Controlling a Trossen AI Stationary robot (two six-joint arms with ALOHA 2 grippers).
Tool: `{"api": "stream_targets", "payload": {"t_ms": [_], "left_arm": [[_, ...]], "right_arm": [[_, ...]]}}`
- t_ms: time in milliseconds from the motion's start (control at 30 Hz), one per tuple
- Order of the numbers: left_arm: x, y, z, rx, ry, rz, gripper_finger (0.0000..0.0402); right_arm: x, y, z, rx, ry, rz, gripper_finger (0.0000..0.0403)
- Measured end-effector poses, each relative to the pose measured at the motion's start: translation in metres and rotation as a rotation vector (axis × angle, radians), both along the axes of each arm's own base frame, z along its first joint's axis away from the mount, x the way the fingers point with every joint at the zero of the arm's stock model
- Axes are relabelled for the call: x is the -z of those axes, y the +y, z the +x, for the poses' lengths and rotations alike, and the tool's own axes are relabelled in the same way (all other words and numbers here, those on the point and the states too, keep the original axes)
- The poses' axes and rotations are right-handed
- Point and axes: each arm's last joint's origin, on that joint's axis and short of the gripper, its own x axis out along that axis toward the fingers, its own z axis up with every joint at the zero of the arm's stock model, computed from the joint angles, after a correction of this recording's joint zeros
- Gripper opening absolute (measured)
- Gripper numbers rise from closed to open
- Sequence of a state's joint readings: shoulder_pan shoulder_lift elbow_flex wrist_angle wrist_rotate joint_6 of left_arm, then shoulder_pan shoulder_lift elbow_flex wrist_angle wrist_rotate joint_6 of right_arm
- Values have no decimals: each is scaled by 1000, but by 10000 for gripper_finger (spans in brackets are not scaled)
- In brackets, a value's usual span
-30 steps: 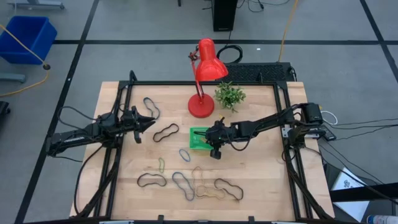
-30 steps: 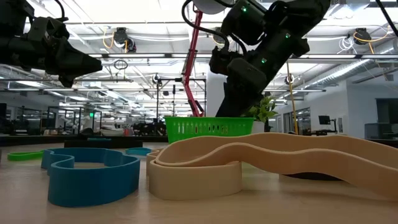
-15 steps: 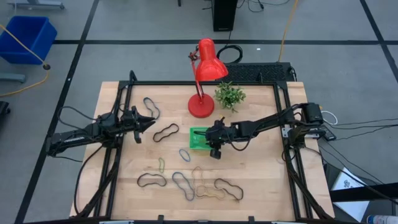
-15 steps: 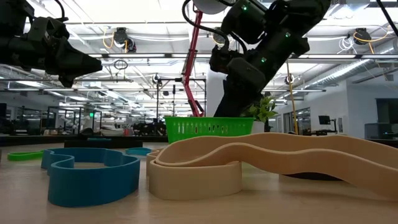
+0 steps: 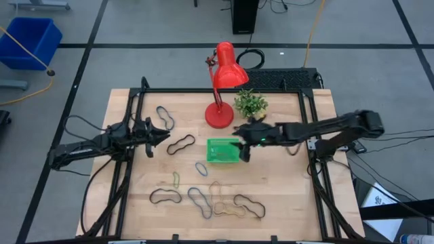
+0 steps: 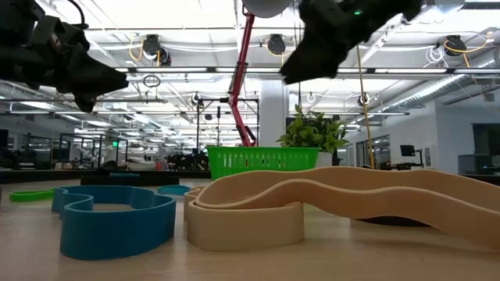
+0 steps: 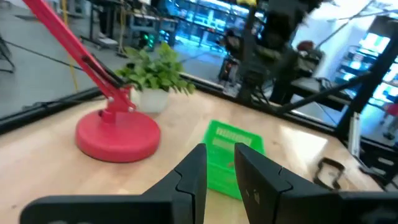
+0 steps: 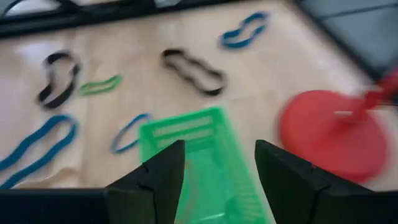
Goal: Pick and place rubber bands into bin
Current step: Put the top left black rubber band into the green bin
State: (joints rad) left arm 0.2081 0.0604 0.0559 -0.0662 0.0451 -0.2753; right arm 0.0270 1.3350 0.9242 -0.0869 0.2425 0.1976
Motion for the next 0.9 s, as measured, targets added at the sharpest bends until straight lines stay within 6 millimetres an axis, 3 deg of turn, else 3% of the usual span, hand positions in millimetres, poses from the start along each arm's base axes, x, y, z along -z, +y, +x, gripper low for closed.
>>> {"api": "stream_targets", "payload": {"t_ms": [167,333,600,900], "left_arm": [[-1,2,7,2,34,31,88],[-19,4,18,10,172,52,88],[-36,13,51,-16,600,71,88],[-7,23,89,-33,876,33,88]], "right_arm": [[-12,-4,-37,92,-96,-24,186],[-20,-7,-59,159,-156,-64,189],[-21,-17,-64,229,-162,-84,186],[-16,-21,-61,230,-131,-106,186]]}}
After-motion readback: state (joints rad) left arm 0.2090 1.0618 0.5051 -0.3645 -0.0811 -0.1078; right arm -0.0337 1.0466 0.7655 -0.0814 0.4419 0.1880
